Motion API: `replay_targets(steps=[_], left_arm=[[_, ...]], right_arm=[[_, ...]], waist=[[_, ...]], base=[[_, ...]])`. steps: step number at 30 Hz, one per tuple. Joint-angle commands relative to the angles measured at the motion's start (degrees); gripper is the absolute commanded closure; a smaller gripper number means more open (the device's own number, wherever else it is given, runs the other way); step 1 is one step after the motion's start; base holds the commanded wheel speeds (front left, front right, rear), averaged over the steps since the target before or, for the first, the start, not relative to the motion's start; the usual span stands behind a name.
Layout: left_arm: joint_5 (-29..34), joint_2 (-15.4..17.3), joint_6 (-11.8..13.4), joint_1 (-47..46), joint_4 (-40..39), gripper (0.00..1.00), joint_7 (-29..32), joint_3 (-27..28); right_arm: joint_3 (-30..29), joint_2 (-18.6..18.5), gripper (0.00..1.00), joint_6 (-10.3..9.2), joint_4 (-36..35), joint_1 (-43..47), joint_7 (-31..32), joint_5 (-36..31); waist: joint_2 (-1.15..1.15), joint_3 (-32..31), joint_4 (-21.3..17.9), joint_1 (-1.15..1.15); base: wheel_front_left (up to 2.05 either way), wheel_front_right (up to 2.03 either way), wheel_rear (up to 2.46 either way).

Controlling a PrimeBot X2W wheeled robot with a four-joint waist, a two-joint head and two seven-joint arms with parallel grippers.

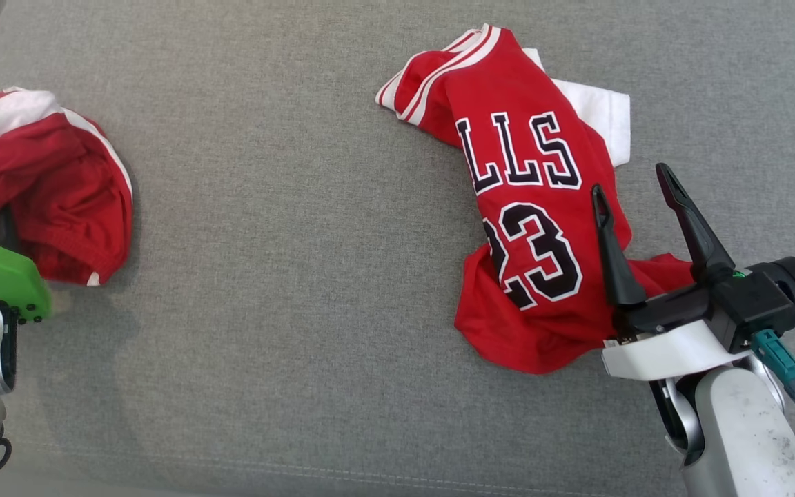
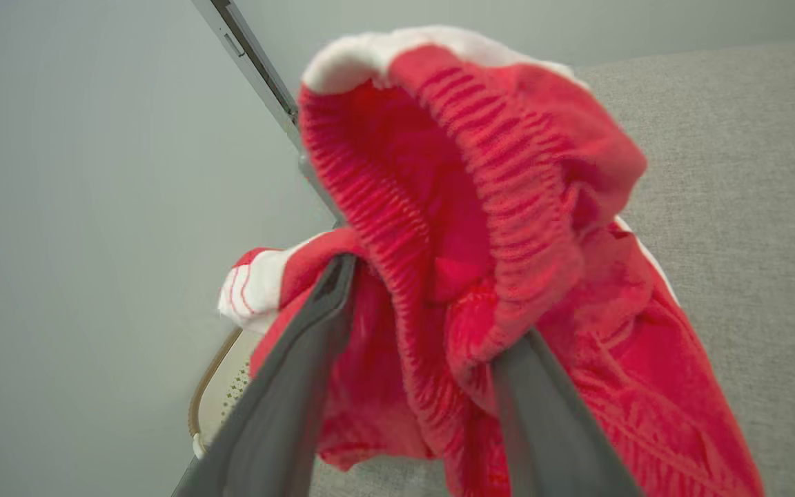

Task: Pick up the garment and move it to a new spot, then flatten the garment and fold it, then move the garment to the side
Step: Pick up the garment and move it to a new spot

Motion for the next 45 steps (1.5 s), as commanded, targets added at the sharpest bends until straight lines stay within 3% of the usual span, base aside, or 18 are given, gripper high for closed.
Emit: replay_targets(steps=[1, 6, 12, 18, 25, 30, 35, 39, 45], left_arm=[[0.3, 0.1, 0.7, -0.3, -1.0, 0.00, -0.5, 1.3], [3.1, 0.8, 2.5, 5.8, -11.7, 0.00, -0.4, 7.3], [5.3, -1.8, 3.4, 17.4, -24.6, 0.00, -0.4, 11.6], [5.5, -5.6, 6.7, 30.2, -33.8, 0.00, -0.4, 12.7], [4.7, -9.3, 7.0, 39.4, -39.9, 0.00, -0.4, 10.9], [7.6, -12.9, 5.9, 42.2, -43.1, 0.00, -0.4, 9.0], [12.3, -17.2, 5.6, 44.1, -48.3, 0.00, -0.4, 13.3], [17.6, -20.6, 1.8, 46.4, -52.3, 0.00, -0.4, 17.6], [23.8, -24.7, -1.7, 51.0, -53.5, 0.00, -0.4, 22.1]], right_arm=[[0.2, 0.2, 0.00, -0.08, 0.1, 0.3, 0.0, 0.0], [1.3, 1.0, 0.00, -0.08, 0.9, 0.9, 0.0, 0.7], [2.9, 1.4, 0.00, -0.08, 2.3, 2.2, 0.0, 2.3], [3.5, 1.4, 0.00, -0.08, 2.4, 3.5, 0.0, 5.1], [2.8, 1.4, 0.00, -0.08, 2.6, 4.9, 0.0, 5.9], [2.5, 1.4, 0.00, -0.08, 3.0, 6.3, 0.0, 6.0], [2.9, 1.4, 0.00, -0.08, 3.2, 7.1, 0.0, 6.0], [3.9, 1.4, 0.00, -0.08, 3.6, 8.4, 0.0, 6.0], [4.2, 1.4, 0.00, -0.08, 6.2, 11.0, 0.0, 6.3]], waist=[[0.00, -1.9, -1.4, 0.00], [0.00, -5.8, -4.1, 0.00], [0.00, -11.0, -8.0, 0.00], [0.00, -14.9, -12.2, 0.00], [0.00, -16.2, -13.8, 0.00], [0.00, -17.8, -14.1, 0.00], [0.00, -19.0, -14.9, 0.00], [0.00, -20.2, -15.7, 0.00], [0.00, -22.3, -16.9, 0.00]], base=[[0.00, 0.00, 0.00], [0.00, 0.00, 0.00], [0.00, 0.00, 0.00], [0.00, 0.00, 0.00], [0.00, 0.00, 0.00], [0.00, 0.00, 0.00], [0.00, 0.00, 0.00], [0.00, 0.00, 0.00], [0.00, 0.00, 0.00]])
